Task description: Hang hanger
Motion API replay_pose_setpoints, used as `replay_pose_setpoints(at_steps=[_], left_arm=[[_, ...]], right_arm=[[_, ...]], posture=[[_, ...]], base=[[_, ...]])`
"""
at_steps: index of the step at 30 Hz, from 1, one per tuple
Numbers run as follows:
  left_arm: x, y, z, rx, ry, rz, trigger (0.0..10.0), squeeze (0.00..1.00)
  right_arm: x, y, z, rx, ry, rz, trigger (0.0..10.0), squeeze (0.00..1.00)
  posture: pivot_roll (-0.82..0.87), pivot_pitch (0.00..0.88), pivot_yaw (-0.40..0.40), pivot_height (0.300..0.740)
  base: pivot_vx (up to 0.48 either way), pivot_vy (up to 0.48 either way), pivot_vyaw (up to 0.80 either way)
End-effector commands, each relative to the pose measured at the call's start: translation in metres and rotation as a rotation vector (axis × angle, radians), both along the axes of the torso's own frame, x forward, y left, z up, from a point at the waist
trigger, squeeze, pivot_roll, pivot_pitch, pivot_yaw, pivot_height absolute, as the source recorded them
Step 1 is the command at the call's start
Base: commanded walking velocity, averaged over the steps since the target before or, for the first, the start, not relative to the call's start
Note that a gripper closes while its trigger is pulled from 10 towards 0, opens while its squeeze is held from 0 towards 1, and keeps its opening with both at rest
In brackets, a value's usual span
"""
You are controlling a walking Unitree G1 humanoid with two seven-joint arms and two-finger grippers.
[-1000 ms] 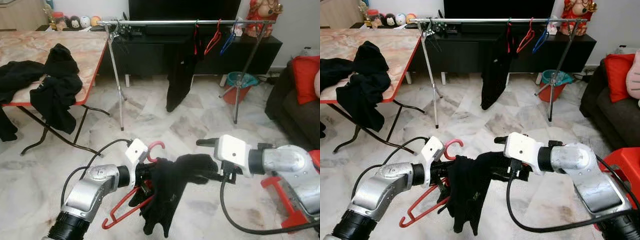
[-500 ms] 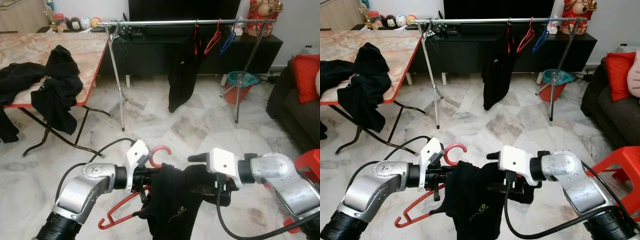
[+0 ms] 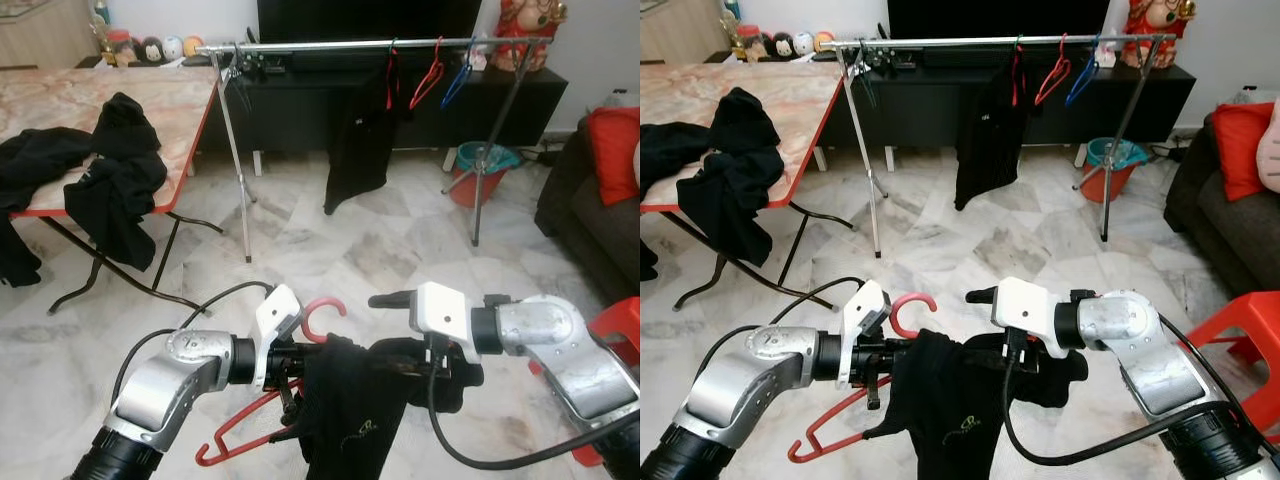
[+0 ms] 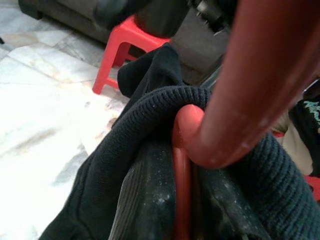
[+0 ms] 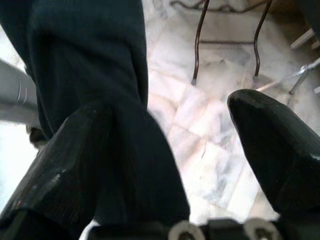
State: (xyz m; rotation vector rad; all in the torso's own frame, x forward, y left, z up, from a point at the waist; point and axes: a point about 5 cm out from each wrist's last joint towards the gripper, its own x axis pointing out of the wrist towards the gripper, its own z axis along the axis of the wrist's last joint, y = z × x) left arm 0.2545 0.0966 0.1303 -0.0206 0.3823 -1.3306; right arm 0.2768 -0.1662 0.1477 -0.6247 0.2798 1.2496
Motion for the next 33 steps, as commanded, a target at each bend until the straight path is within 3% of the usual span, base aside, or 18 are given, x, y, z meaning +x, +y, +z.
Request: replay_pose_setpoints(at_steps=[1, 7, 13, 14, 23, 27, 33], left_arm=[[0.000, -0.003, 0.009, -0.017, -0.025, -0.021, 10.0, 0.00], [0.000, -0.002, 0.010, -0.020, -0.019, -0.018, 10.0, 0.00], [0.001, -0.003, 0.012, -0.020, -0.016, -0.027, 10.0, 0.00], [0.000, -0.003, 0.012, -0.019, -0.015, -0.032, 10.0, 0.00], [0.000, -0.005, 0.011, -0.017, -0.013, -0.042, 10.0, 0.00], [0.000, -0.006, 0.010, -0.015, -0.014, -0.039, 10.0, 0.00], [-0.001, -0.008, 0.011, -0.023, -0.018, -0.042, 10.0, 0.00]], right_arm=[[-0.001, -0.002, -0.002, -0.005, 0.009, 0.012, 10.0, 1.00], [0.010, -0.006, -0.002, -0.096, -0.080, -0.005, 10.0, 1.00], [0.011, 0.001, 0.003, -0.069, -0.115, 0.063, 10.0, 0.98], [0.010, 0.002, 0.001, -0.072, -0.115, 0.071, 10.0, 0.00], [0.014, 0.023, -0.006, 0.019, -0.099, 0.100, 10.0, 0.00], [0.015, 0.025, -0.008, 0.023, -0.093, 0.102, 10.0, 0.00], [0.016, 0.030, -0.014, 0.110, -0.024, 0.114, 10.0, 0.00]], posture=[[0.10, 0.000, 0.011, 0.732], [0.09, 0.000, 0.026, 0.732], [0.09, 0.000, 0.038, 0.732], [0.09, 0.000, 0.041, 0.732], [0.10, 0.000, 0.038, 0.732], [0.10, 0.000, 0.033, 0.732], [0.11, 0.000, 0.024, 0.732]], base=[[0.000, 0.000, 0.00], [0.000, 0.000, 0.00], [0.000, 0.000, 0.00], [0.000, 0.000, 0.00], [0.000, 0.000, 0.00], [0.000, 0.000, 0.00], [0.000, 0.000, 0.00]])
